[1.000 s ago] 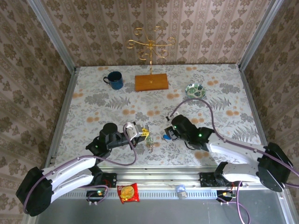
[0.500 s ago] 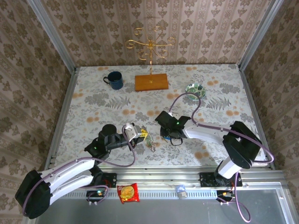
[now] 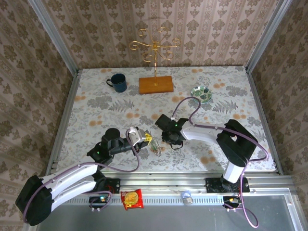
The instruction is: Put the keys on the keyring
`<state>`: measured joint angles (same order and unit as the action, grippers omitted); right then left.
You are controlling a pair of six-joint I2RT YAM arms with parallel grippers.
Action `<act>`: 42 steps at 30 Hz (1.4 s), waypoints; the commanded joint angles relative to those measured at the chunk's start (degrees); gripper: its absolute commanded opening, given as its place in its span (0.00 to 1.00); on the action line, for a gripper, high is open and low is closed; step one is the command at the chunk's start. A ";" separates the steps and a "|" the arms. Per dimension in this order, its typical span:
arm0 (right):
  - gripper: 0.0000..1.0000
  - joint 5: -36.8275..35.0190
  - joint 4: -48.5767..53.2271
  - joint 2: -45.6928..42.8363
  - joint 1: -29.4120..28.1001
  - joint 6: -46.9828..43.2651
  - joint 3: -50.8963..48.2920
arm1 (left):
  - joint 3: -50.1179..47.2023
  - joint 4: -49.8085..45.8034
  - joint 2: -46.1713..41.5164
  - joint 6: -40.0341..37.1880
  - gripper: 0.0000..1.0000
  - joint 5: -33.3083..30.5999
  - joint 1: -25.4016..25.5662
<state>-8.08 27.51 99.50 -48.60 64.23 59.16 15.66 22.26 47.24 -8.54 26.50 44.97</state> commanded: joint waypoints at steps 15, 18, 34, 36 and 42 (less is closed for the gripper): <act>0.14 -0.23 2.99 1.39 -0.36 0.90 2.10 | -0.28 0.78 -0.66 0.14 0.00 0.04 -0.11; 0.12 -0.27 2.92 1.39 -0.38 0.81 2.19 | -0.28 0.83 -0.72 0.14 0.00 0.04 -0.06; 0.11 0.17 4.38 2.52 -0.53 0.29 2.89 | -0.28 0.83 -0.72 0.15 0.00 0.13 -0.06; 0.09 0.17 4.46 2.45 -0.53 0.21 3.02 | -0.28 0.84 -0.78 0.16 0.00 0.08 -0.06; 0.01 -1.04 5.05 0.65 -0.79 -0.97 2.96 | -0.19 0.49 -0.93 0.26 0.00 -0.09 -0.06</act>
<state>-7.66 29.89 101.21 -48.82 64.07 60.93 15.66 22.24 47.24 -8.56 26.50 44.97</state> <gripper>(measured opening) 0.064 0.056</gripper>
